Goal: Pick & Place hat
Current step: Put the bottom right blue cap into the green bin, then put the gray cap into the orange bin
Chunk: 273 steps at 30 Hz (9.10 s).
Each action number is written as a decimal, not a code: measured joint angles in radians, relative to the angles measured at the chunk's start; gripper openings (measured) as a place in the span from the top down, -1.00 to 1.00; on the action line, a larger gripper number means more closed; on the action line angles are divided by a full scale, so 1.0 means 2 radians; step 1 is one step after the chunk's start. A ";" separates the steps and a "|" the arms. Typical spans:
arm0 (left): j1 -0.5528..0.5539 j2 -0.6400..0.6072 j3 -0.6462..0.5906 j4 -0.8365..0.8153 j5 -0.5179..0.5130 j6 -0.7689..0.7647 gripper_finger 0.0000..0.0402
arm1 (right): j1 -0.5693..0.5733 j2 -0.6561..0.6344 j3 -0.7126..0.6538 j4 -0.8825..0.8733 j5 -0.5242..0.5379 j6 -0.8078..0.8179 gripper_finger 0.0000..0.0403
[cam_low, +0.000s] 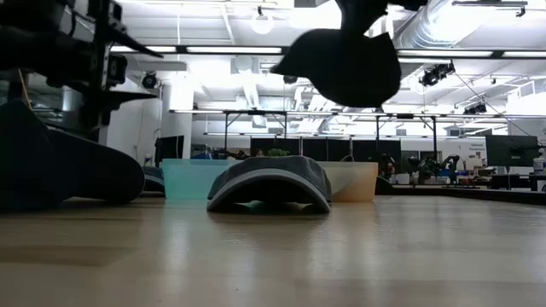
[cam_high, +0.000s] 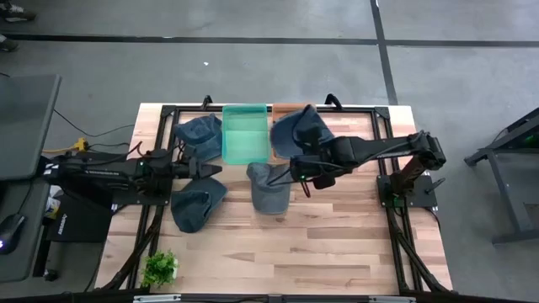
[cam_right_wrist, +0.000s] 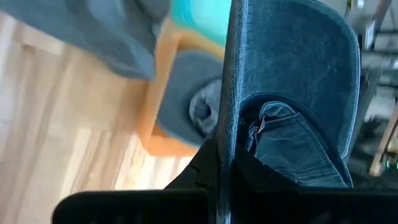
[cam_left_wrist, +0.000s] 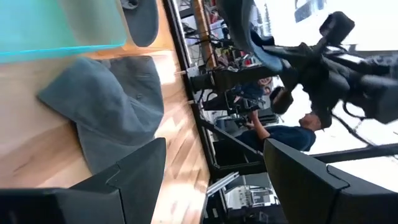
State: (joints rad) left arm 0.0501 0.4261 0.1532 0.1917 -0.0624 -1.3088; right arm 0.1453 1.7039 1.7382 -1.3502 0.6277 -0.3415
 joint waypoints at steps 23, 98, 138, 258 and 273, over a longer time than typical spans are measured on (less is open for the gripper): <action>0.148 0.369 0.270 0.000 0.299 0.085 -0.34 | 0.064 0.000 0.000 0.042 -0.051 -0.056 0.98; 0.131 0.477 0.380 -0.065 0.400 0.078 0.97 | 0.068 0.000 0.000 0.098 -0.060 -0.159 0.44; 0.186 0.474 0.381 -0.070 0.300 0.164 0.97 | 0.081 -0.182 0.000 0.005 -0.042 0.324 -0.12; 0.341 0.503 0.380 -0.357 0.217 0.194 0.03 | 0.049 -0.332 -0.488 0.484 -0.093 0.481 1.00; 0.342 0.445 0.380 -0.394 0.192 0.210 0.03 | 0.049 -0.332 -0.488 0.483 -0.107 0.472 1.00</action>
State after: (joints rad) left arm 0.7334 1.3155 0.9134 -0.5966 0.3222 -0.8889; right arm 0.2425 1.0401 0.7624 -0.3836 0.4140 0.6029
